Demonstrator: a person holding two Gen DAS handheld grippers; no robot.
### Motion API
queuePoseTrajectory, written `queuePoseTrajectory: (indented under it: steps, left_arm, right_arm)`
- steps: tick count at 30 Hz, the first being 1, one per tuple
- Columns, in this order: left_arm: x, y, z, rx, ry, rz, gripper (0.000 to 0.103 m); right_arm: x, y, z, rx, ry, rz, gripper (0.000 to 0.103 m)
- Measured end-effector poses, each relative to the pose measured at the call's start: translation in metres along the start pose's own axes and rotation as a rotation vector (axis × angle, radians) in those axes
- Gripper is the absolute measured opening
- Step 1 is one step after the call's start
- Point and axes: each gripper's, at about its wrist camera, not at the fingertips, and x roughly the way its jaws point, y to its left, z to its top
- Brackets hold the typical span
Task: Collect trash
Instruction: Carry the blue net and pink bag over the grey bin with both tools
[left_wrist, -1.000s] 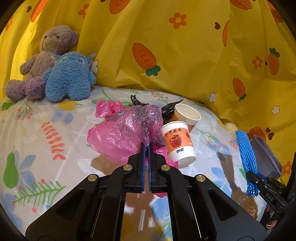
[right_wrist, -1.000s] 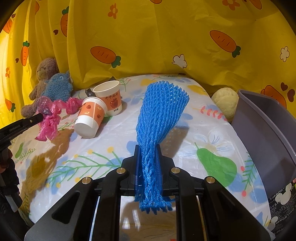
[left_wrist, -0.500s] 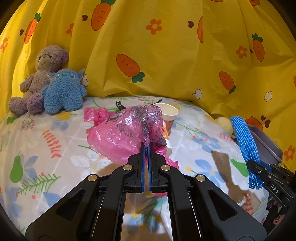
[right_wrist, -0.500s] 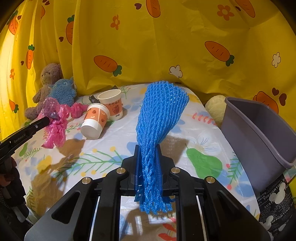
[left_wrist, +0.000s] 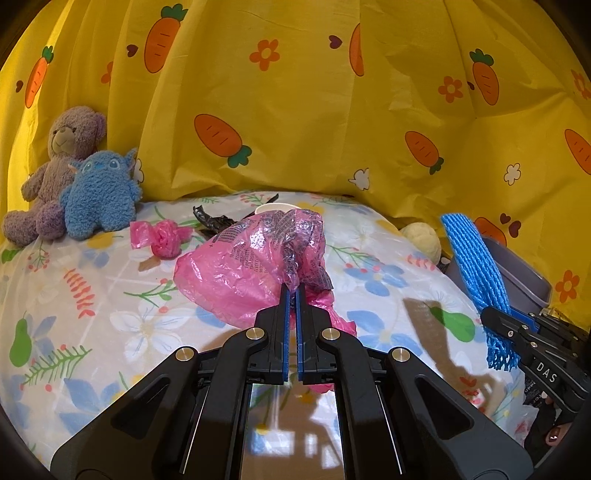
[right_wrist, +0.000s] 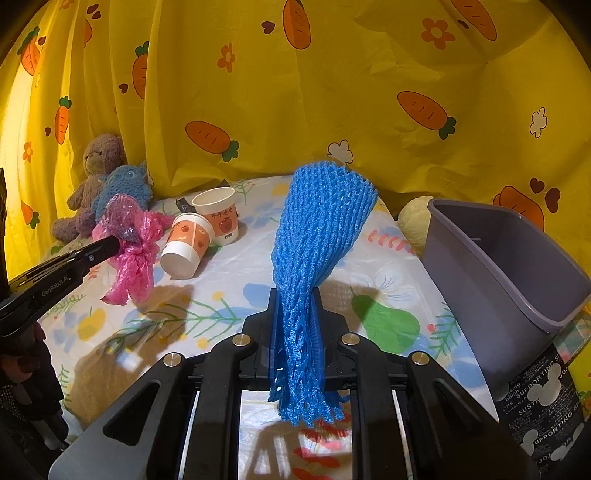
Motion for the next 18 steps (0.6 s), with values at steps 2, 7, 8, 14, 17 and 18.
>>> queuePoseTrajectory:
  steps: [2,7,8,14,17,18]
  left_arm:
    - [0.001,-0.005,0.001,0.006,0.0,-0.011,0.002]
    - [0.002,-0.02,0.006,0.025,-0.004,-0.048,0.002]
    - [0.003,-0.023,0.007,0.027,-0.005,-0.056,0.002]
    - [0.007,-0.034,0.012,0.033,-0.004,-0.079,0.002]
    - [0.008,-0.04,0.016,0.04,-0.006,-0.091,0.002]
    - [0.008,-0.042,0.018,0.045,-0.007,-0.094,0.002]
  right_arm:
    - [-0.001,-0.001,0.001,0.0,0.0,-0.003,0.016]
    - [-0.006,-0.004,0.004,0.001,-0.016,-0.016,0.016]
    - [-0.008,-0.005,0.005,0.002,-0.019,-0.021,0.016]
    - [-0.014,-0.013,0.009,0.001,-0.037,-0.038,0.016]
    - [-0.017,-0.016,0.012,0.002,-0.044,-0.045,0.016]
    - [-0.018,-0.018,0.012,0.002,-0.048,-0.047,0.016]
